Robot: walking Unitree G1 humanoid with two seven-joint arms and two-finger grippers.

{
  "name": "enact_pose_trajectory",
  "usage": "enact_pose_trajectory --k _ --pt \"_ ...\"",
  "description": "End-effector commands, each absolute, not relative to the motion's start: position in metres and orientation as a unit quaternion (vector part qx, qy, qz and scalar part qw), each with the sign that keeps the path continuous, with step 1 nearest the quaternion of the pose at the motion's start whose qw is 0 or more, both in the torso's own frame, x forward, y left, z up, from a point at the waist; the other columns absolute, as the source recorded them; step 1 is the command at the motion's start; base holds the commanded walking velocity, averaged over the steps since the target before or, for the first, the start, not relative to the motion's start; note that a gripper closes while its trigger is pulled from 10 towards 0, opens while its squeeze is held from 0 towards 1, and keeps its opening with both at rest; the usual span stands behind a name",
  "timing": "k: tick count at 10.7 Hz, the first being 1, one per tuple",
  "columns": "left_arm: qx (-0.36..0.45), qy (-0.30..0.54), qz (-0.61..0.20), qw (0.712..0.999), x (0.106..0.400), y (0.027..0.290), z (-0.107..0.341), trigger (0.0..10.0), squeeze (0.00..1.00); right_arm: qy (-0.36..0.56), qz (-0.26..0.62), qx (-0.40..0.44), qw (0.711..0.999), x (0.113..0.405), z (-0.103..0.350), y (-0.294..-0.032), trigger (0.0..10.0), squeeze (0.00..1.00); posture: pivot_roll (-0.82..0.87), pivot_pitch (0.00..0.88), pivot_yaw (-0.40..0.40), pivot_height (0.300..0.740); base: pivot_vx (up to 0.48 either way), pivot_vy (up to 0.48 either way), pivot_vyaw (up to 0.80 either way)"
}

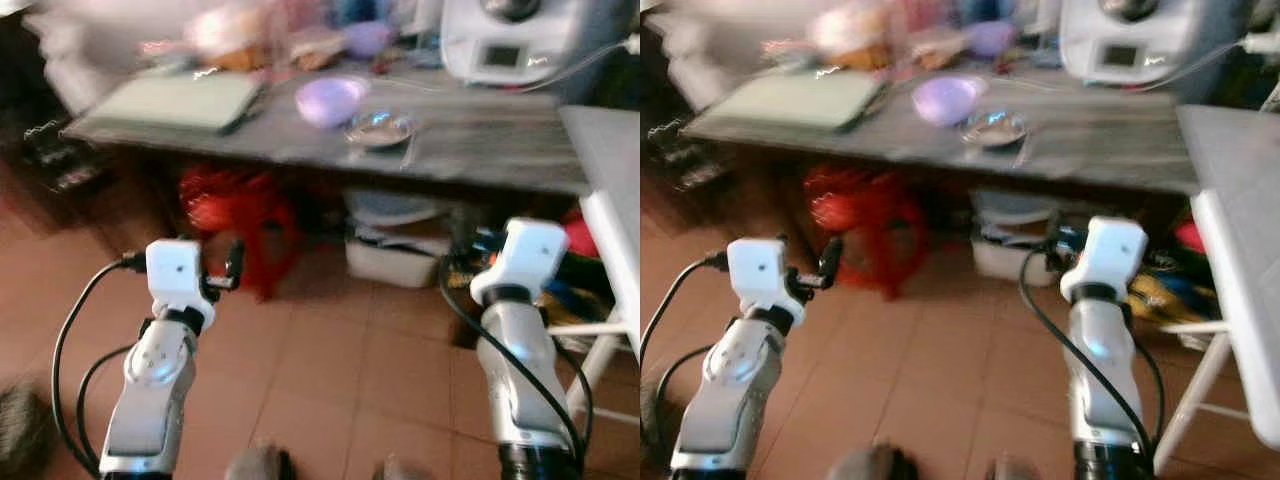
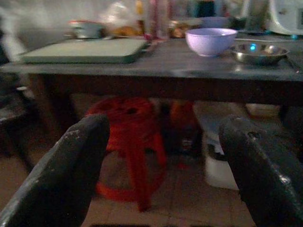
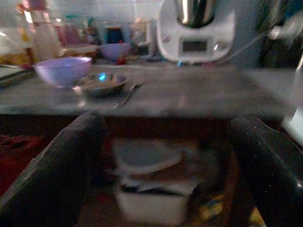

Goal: Setting the table

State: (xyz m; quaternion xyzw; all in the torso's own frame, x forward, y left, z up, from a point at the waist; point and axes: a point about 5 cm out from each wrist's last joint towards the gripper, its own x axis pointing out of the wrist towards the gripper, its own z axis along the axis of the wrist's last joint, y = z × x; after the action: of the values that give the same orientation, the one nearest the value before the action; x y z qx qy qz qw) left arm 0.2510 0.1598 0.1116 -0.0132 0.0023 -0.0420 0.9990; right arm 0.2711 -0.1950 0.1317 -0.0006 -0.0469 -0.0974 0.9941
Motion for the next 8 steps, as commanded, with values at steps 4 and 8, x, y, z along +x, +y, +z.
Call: enact_pose_trajectory --k 4,8 --pt "-0.018 0.019 -0.067 0.997 0.240 0.152 0.098 10.0 0.00 -0.034 -0.096 -0.019 0.995 0.254 0.122 -0.201 10.0 0.00 -0.05 0.027 0.059 0.740 0.000 -0.296 -0.40" --pt "-0.016 0.010 -0.080 0.997 0.240 0.151 0.104 10.0 0.00 -0.059 -0.059 -0.035 0.996 0.262 0.132 -0.190 10.0 0.00 -0.04 0.050 0.061 0.740 0.000 -0.436 -0.20"
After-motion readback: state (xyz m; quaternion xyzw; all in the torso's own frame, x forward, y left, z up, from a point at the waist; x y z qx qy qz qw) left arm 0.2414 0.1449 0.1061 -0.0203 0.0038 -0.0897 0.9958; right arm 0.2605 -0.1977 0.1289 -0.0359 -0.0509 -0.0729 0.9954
